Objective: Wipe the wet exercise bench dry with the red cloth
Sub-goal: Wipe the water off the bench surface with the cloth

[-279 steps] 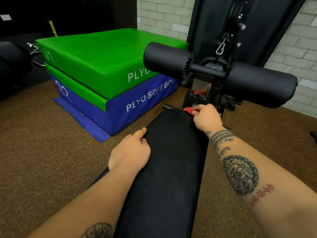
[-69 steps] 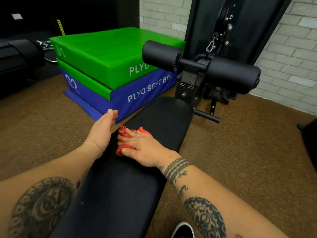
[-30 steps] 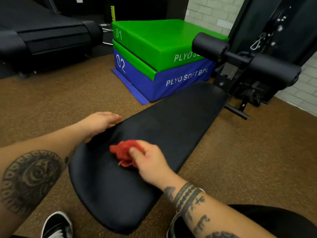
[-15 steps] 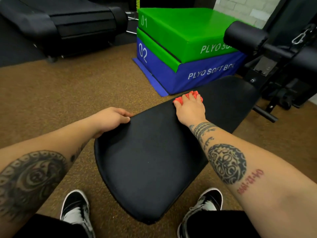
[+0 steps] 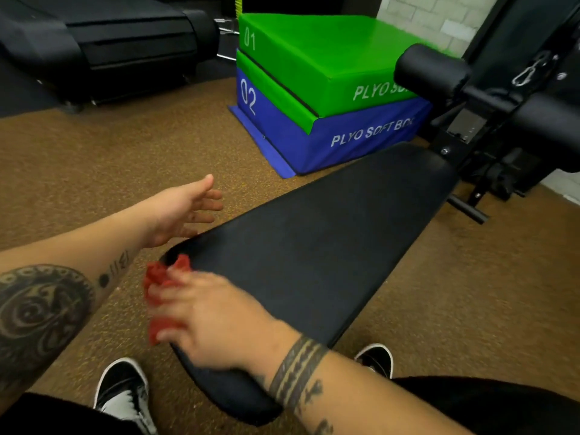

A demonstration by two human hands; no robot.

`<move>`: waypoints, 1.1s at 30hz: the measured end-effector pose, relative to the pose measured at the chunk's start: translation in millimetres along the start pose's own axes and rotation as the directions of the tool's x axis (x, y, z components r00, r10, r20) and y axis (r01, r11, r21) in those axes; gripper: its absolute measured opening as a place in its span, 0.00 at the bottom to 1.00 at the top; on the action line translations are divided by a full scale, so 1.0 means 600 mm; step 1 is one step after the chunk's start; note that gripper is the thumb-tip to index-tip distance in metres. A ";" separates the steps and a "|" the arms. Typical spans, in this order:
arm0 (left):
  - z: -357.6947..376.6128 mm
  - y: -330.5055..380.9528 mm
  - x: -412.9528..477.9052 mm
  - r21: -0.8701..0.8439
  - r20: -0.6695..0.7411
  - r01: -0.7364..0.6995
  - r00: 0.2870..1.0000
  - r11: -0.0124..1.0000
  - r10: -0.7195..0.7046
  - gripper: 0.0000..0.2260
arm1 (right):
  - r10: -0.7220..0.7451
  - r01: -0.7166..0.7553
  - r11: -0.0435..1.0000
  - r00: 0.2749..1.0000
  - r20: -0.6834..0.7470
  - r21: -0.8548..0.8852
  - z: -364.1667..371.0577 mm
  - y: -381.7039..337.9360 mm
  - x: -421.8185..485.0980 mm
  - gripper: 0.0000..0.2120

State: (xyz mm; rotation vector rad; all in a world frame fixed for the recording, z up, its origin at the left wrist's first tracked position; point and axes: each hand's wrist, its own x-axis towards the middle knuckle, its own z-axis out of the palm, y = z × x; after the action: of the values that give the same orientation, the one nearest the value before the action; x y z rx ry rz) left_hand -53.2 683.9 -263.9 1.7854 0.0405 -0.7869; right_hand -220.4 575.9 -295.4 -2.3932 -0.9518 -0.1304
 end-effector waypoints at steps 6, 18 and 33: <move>0.061 0.021 -0.001 0.379 0.044 -0.271 0.960 0.885 0.276 0.12 | 0.117 -0.085 0.884 0.992 -0.042 0.459 -0.046 -0.033 -0.076 0.10; 0.167 -0.017 0.020 0.831 0.155 -0.373 0.867 0.413 0.473 0.26 | 0.733 -0.798 0.594 0.489 -0.472 0.095 -0.258 0.297 -0.217 0.17; 0.205 -0.001 -0.026 0.740 0.173 -0.453 0.843 0.498 0.509 0.18 | 0.364 -0.374 0.927 0.906 -0.218 -0.008 -0.126 0.084 -0.239 0.14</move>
State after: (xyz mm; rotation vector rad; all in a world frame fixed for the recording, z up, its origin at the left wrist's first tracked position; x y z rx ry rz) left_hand -125.1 583.6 -274.5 2.4499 -0.8558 -0.3096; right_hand -285.3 419.2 -295.8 -2.4964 -0.3902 -0.2629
